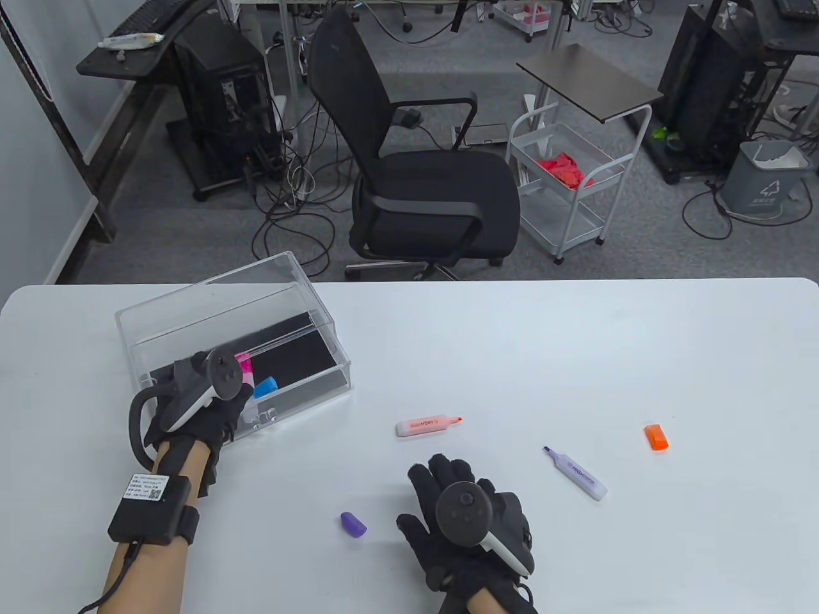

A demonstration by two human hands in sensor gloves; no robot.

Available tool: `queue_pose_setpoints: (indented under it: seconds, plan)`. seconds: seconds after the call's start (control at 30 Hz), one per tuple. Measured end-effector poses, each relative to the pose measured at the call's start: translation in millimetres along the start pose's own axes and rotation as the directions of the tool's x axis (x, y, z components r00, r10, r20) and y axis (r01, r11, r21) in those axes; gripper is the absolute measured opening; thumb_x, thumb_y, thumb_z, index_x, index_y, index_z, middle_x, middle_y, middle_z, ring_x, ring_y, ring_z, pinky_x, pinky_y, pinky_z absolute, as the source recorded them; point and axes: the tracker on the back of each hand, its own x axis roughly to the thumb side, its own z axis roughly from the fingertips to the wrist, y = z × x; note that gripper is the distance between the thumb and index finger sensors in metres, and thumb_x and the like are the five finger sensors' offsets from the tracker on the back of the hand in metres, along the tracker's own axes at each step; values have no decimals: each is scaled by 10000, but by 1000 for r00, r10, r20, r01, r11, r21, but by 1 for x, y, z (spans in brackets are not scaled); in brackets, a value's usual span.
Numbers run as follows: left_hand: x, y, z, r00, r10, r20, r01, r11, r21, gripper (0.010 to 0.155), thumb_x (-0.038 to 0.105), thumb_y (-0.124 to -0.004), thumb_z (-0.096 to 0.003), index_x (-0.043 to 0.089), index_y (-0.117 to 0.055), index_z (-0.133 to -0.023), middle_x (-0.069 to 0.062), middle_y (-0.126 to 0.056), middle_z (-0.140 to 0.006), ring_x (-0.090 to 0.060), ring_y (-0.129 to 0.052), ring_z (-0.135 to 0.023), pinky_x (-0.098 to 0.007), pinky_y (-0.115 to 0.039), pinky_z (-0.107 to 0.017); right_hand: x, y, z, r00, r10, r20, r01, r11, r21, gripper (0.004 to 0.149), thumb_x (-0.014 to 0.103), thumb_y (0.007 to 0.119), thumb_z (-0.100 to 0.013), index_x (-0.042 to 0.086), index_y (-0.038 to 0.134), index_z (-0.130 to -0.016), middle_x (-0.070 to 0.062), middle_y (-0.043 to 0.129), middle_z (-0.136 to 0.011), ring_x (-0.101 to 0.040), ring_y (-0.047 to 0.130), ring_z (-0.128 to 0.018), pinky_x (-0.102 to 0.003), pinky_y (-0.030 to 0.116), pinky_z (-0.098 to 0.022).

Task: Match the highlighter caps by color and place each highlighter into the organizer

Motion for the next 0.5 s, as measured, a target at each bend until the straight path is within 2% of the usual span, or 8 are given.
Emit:
queue_pose_setpoints:
  seconds: [0.13,0.2,0.33,0.5]
  plan:
    - [4,12,17,999,-15,41,15,1000,16,855,819,-494,-410,424,-257,-1130,123,-299,-1219,-264,-341,-1212,-551,-390,-842,1,-1,0,1000,19,-7,-19,1000,-10,710,493,664,-440,306,344,-1045,-65,212,-1151,-366,140,-1064,-705,136,-695]
    - [8,20,32,997,16,70,-20,999,50,862,840,-488,-398,448,-261,-1131,129,-291,-1230,-253,-317,-1225,-550,-381,-843,-1,-1,-1,1000,22,-16,-23,1000,-16,710,490,670,-439,307,345,-1044,-64,181,-1153,-364,128,-1062,-705,127,-694]
    - [17,29,58,993,22,117,-28,998,58,877,858,-474,-395,457,-219,-1133,121,-228,-1238,-254,-241,-1230,-563,-351,-843,-8,-1,-4,998,39,-42,-40,999,-11,712,488,675,-439,309,343,-1043,-62,166,-1149,-362,114,-1059,-703,120,-694]
    - [28,23,98,984,39,176,-51,996,67,883,862,-468,-402,453,-193,-1135,118,-198,-1240,-261,-215,-1229,-570,-341,-842,-12,0,-6,997,43,-57,-45,999,-19,713,486,680,-439,310,343,-1043,-62,155,-1147,-360,102,-1056,-701,115,-693]
